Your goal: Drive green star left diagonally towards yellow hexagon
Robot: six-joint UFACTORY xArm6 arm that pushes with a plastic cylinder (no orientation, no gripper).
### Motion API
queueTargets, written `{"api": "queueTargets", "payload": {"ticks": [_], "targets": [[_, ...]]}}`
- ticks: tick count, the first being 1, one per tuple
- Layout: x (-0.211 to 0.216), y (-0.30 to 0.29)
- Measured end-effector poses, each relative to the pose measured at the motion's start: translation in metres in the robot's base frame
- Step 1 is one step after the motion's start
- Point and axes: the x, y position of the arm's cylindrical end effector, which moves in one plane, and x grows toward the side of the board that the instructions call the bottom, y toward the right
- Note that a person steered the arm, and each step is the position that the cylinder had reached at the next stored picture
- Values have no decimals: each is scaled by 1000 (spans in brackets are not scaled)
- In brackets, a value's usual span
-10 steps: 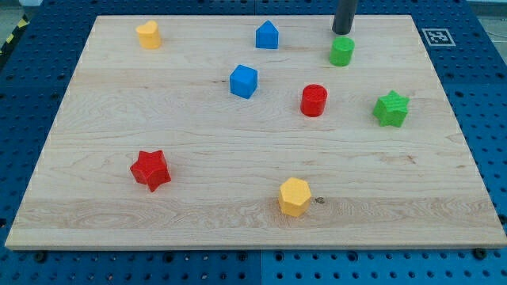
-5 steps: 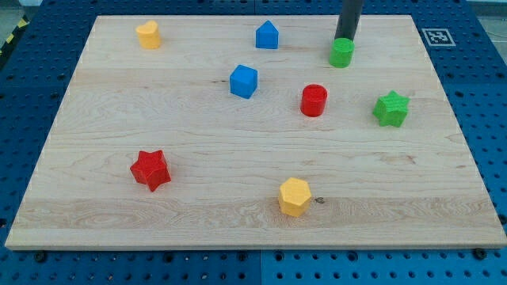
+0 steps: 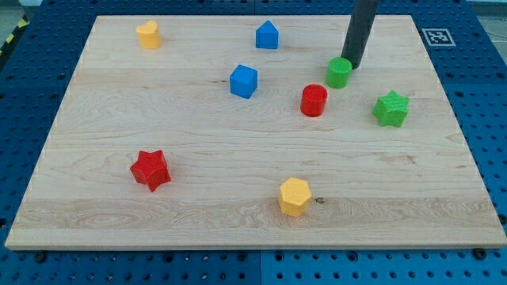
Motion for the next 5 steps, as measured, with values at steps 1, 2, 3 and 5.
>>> {"api": "queueTargets", "payload": {"ticks": [1, 2, 3, 5], "targets": [[-5, -2], [-9, 0], [15, 38], [96, 99]]}}
